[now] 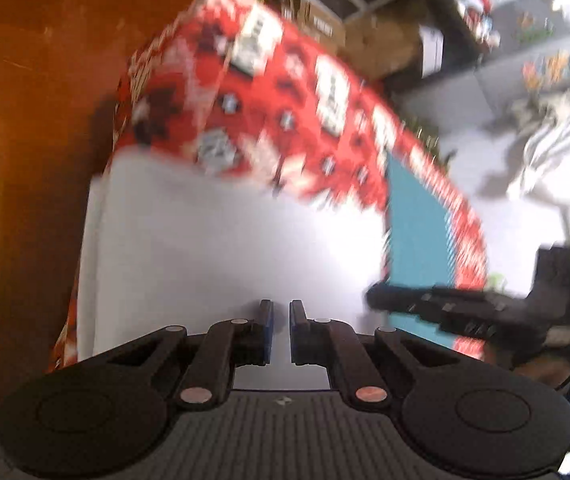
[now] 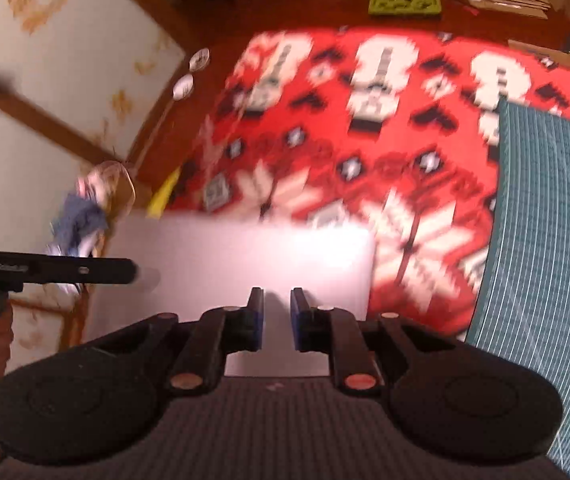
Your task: Fold clothes
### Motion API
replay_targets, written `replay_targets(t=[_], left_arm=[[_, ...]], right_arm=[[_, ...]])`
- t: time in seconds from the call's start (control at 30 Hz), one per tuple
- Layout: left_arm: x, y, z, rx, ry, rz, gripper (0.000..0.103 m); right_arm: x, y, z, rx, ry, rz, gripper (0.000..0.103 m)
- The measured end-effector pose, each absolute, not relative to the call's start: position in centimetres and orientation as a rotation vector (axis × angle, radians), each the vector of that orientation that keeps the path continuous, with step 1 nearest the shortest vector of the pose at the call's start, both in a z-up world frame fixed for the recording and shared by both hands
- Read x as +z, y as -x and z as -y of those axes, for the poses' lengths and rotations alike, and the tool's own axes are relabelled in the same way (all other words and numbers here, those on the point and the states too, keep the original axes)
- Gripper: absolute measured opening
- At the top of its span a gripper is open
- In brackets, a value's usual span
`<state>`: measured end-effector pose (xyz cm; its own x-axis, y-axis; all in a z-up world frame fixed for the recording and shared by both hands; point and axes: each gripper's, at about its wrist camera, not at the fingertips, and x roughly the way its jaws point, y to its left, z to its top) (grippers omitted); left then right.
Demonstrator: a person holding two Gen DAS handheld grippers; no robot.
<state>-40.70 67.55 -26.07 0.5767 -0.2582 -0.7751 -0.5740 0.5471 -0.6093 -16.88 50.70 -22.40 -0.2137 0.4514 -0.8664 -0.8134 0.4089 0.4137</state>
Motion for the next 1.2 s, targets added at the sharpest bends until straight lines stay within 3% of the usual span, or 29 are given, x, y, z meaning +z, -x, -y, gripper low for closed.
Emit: replay_targets(t=[0.07, 0.47, 0.6, 0.9, 1.2], left_arm=[[-26.8, 42.2, -67.3, 0.237, 1.040, -0.982, 0.003], [-26.8, 45.4, -65.7, 0.267, 1.018, -0.984, 0.003], [-26.9, 47.3, -65.2, 0.272, 1.002, -0.995, 0.003], [-25.5, 49.2, -63.6, 0.295, 0.986, -0.969, 0.003], [-24.3, 44.8, -61.2, 0.242, 0.939, -0.902, 0.005]], right_arm=[[-23.3, 17.6, -49.8, 1.187, 0.383, -1.358, 0.016], [-23.2, 22.9, -44.2, 1.178, 0.441, -1.338, 0.017], [-24.6, 23.8, -40.9, 1.104, 0.437, -1.380, 0.009], [-24.9, 26.6, -35.9, 1.044, 0.450, -1.437, 0.011], [-20.3, 25.3, -39.5, 1.067, 0.378, -1.204, 0.012]])
